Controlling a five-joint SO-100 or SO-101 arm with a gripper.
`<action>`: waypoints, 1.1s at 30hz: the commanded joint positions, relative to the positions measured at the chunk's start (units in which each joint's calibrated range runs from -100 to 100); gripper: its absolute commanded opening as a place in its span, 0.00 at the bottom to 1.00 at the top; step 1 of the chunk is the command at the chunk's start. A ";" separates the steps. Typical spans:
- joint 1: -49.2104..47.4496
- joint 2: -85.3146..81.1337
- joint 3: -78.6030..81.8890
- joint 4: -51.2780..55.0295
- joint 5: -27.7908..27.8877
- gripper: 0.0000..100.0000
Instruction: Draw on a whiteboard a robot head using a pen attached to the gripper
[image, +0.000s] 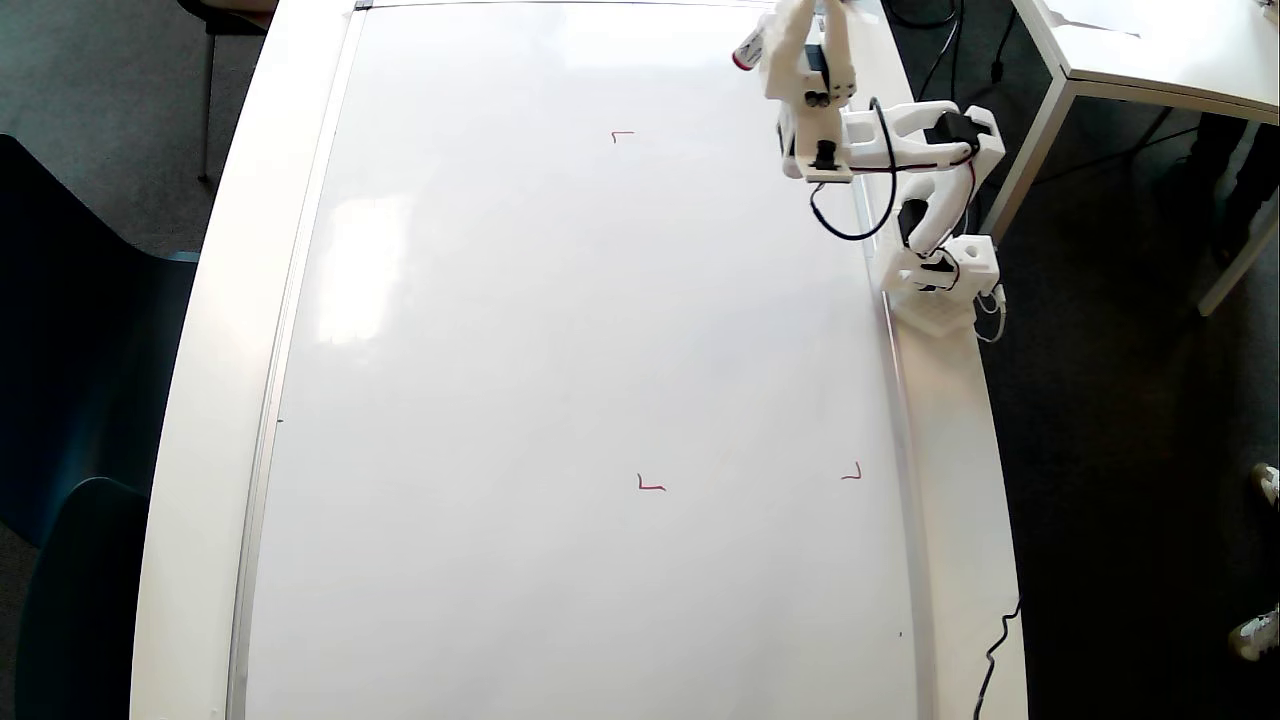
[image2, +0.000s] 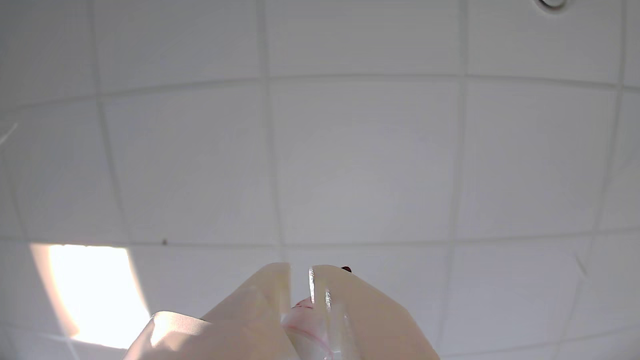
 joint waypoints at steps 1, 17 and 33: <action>0.10 6.99 -7.47 -0.23 0.00 0.01; 0.03 9.09 -17.82 41.04 0.05 0.01; -0.19 9.00 -19.18 88.04 0.00 0.01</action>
